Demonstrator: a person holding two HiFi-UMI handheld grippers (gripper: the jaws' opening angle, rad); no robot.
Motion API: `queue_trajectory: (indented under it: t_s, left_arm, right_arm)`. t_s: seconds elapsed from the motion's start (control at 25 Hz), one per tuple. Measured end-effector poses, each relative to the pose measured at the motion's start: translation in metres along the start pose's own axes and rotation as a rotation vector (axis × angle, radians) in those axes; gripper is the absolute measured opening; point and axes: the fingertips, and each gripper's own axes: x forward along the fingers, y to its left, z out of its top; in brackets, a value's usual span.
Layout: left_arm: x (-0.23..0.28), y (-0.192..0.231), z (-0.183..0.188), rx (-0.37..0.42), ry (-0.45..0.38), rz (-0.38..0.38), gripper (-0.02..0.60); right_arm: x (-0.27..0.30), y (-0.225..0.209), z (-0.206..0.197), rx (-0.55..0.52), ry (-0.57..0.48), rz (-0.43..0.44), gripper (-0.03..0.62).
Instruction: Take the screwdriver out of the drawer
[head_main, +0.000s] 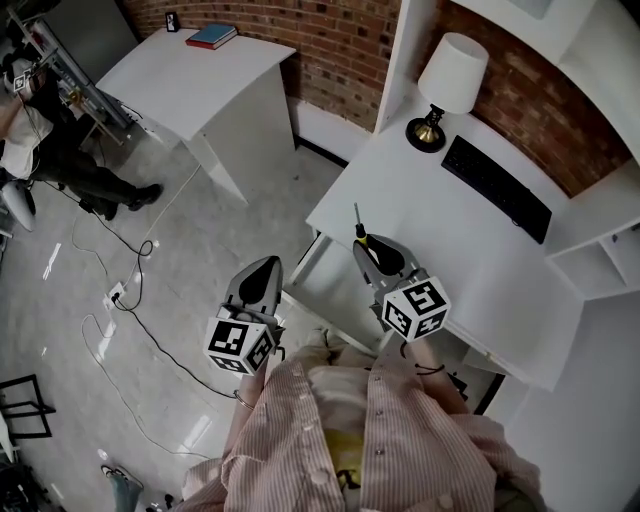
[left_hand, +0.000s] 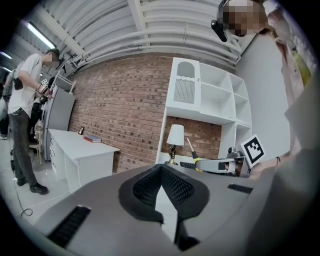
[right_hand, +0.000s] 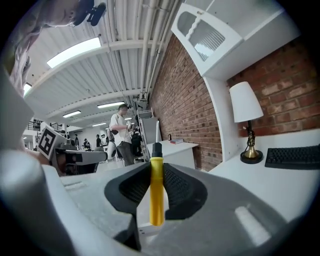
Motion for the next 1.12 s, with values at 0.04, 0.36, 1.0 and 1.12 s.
queue_trajectory:
  t_s: [0.04,0.36,1.0,1.12]
  left_arm:
    - [-0.001,0.001,0.005,0.005,-0.012,0.003,0.0]
    - [-0.007,0.009,0.04,0.046,-0.086,0.039,0.0]
    - [-0.021,0.021,0.065,0.08,-0.139,0.097,0.0]
    - [-0.021,0.021,0.065,0.084,-0.135,0.099,0.0]
  right_arm:
    - [-0.002,-0.001,0.006,0.003,-0.019,-0.006,0.08]
    - [-0.017,-0.013,0.046,0.018,-0.143,-0.043,0.08]
    - [-0.034,-0.024,0.074,0.026,-0.234,-0.093,0.08]
    - [-0.035,-0.024,0.074,0.024,-0.233,-0.096,0.08]
